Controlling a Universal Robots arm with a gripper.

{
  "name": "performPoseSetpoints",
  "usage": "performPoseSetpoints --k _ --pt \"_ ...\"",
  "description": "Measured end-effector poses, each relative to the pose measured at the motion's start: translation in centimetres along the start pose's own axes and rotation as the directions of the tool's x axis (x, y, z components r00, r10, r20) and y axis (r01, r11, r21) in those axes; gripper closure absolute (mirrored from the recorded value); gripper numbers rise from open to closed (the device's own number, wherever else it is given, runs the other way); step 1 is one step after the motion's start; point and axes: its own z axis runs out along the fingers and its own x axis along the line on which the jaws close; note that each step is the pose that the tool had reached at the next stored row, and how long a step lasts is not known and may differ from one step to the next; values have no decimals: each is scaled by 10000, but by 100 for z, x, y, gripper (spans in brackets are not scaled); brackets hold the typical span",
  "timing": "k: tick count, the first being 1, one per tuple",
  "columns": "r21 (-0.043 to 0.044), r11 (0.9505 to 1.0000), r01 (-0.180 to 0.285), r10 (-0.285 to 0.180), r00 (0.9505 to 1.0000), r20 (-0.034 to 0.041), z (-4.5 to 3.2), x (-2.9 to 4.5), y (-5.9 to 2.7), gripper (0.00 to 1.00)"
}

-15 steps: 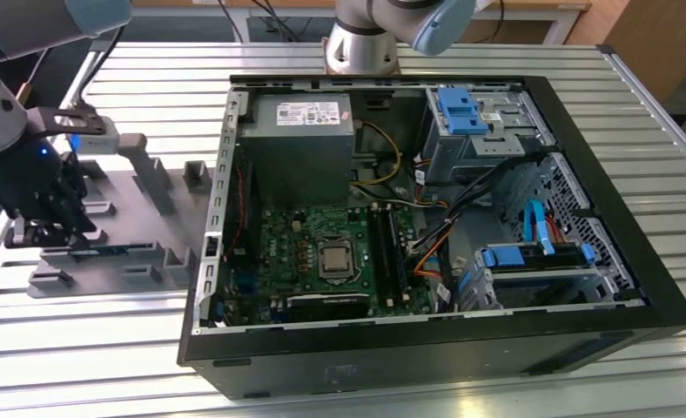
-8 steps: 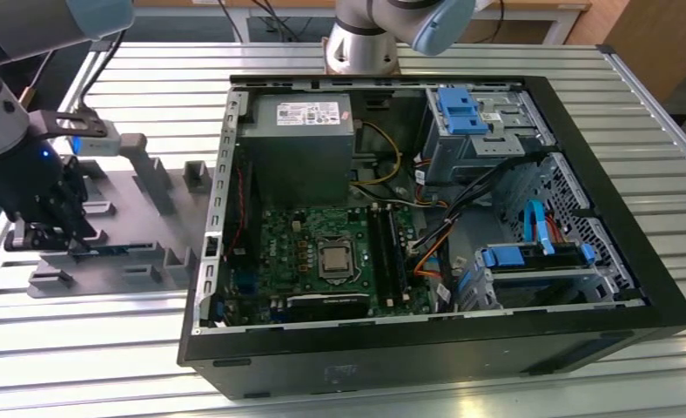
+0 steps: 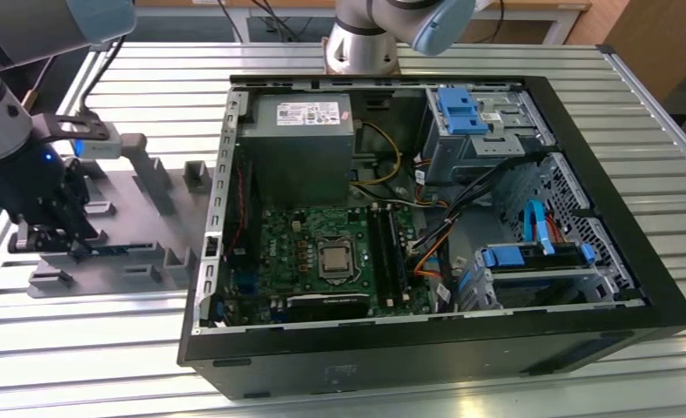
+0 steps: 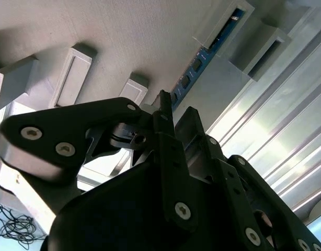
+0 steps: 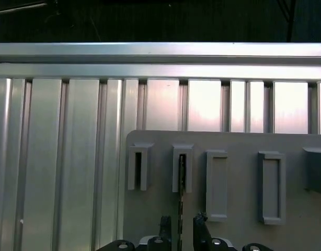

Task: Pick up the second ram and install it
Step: 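Pick up the second ram and move it above second insertion slot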

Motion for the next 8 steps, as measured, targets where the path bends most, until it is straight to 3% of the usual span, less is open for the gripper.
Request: performPoseSetpoints --k 8 --pt "0 10000 8 -8 10000 6 11 2 0 69"
